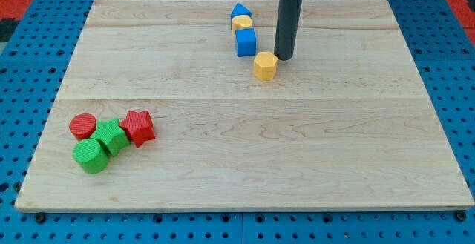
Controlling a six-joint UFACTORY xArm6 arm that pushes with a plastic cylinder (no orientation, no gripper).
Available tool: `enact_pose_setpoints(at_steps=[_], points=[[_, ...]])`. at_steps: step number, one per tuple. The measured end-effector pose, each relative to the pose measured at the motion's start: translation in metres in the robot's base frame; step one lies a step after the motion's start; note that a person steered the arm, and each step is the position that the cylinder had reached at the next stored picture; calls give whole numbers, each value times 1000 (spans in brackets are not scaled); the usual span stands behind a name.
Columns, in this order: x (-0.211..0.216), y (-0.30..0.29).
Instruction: Move the red circle above the red star
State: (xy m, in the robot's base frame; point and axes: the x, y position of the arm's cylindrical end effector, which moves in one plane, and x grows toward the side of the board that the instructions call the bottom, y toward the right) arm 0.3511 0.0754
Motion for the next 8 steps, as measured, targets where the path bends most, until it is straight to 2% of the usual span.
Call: enact_pose_setpoints(at_steps=[1,3,4,5,7,8], points=[[0,15],[36,15],[36,15],[36,-18],[48,-42],[124,-92]])
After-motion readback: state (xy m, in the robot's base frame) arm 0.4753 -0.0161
